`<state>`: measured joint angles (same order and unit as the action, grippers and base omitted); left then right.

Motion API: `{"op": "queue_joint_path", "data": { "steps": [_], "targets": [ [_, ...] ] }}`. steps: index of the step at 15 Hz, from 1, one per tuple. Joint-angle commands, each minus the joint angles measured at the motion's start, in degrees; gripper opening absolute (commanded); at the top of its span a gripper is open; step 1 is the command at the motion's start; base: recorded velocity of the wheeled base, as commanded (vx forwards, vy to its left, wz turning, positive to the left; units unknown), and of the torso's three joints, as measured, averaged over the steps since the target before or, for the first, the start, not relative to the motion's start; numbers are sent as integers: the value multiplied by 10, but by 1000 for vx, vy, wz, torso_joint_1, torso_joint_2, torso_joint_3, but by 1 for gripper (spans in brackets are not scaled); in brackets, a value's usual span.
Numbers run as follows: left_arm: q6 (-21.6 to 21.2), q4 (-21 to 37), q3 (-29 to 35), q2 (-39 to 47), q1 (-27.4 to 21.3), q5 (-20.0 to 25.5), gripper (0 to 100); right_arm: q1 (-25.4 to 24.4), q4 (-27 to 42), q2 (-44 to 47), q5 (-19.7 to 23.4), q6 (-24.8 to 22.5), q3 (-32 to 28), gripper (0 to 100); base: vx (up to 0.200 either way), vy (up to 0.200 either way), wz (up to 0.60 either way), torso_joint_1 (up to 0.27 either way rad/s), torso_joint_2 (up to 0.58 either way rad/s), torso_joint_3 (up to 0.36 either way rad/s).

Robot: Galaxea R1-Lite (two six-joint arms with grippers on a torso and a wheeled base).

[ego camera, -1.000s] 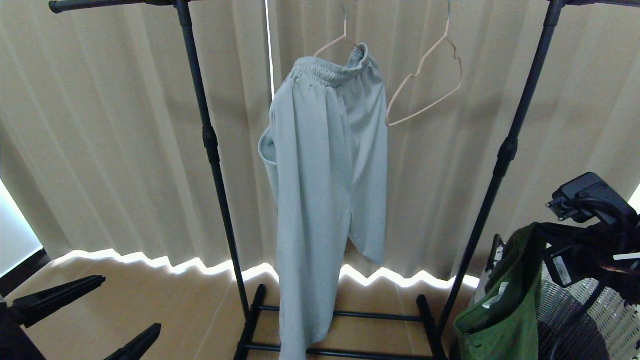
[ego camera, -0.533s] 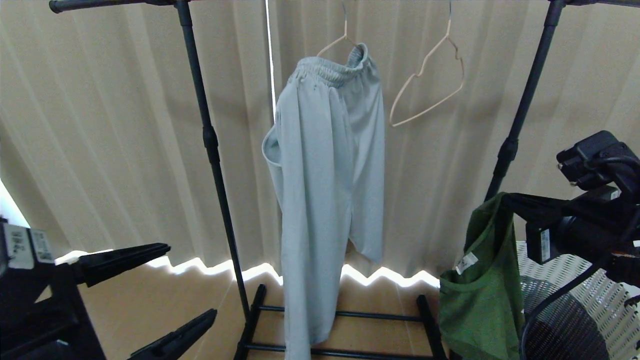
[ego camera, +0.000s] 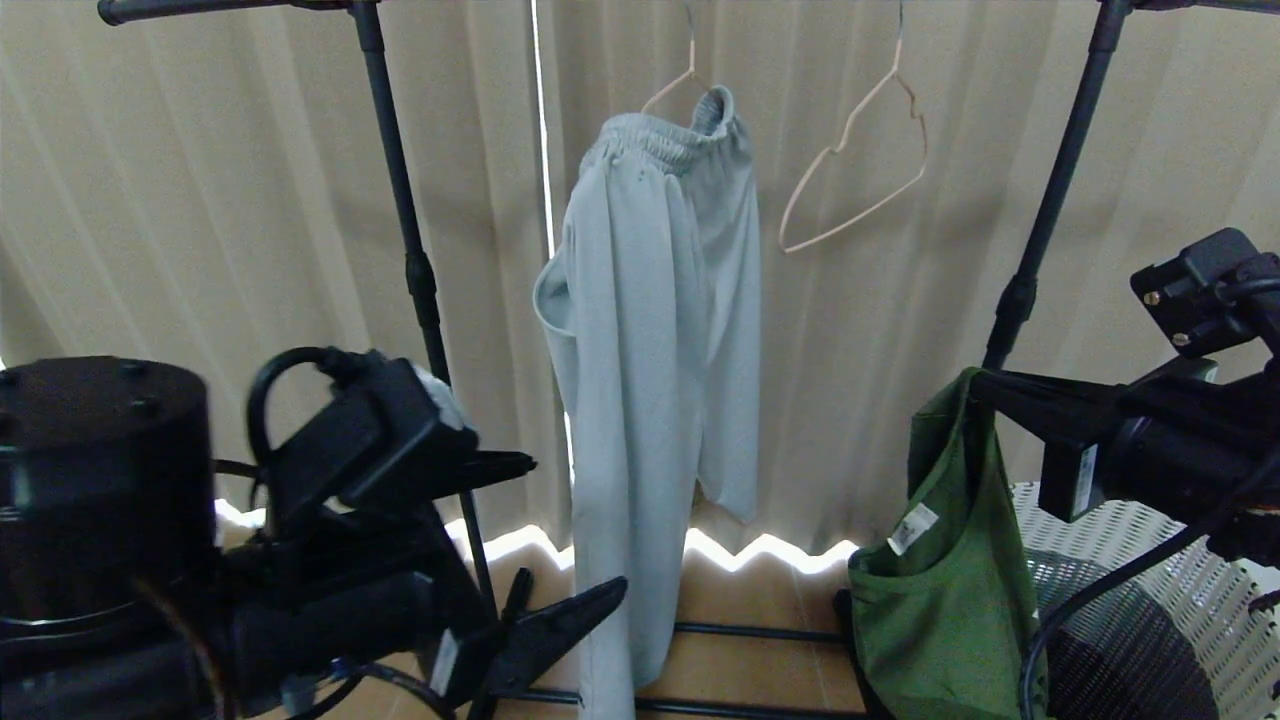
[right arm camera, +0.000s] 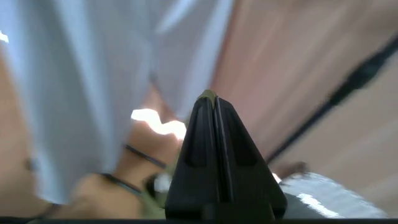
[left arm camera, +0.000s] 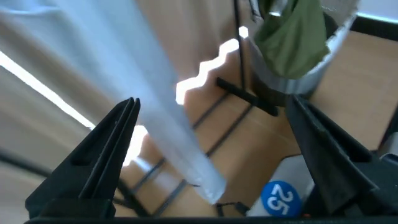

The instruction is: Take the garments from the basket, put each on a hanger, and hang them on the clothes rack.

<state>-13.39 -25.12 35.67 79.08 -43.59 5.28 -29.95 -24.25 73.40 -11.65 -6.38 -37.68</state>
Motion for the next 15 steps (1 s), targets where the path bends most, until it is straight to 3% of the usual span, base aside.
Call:
{"op": "queue_joint_path", "data": {
  "steps": [1, 3, 7, 15],
  "targets": [
    [28, -52, 54, 143, -44, -1, 100, -12, 0, 0, 1, 6, -3, 0, 0, 0, 0, 0, 0, 0],
    [43, -92, 81, 207, -69, 0, 100, -12, -1, -1, 19, 12, -4, 0, 0, 0, 0, 0, 0, 0],
    [47, -94, 160, 295, -107, 1, 100, -14, 1, -30, 74, 26, -6, 0, 0, 0, 0, 0, 0, 0],
    [80, -91, 223, 351, -109, -7, 100, -114, 3, -76, 83, 32, -6, 0, 0, 0, 0, 0, 0, 0]
  ]
}}
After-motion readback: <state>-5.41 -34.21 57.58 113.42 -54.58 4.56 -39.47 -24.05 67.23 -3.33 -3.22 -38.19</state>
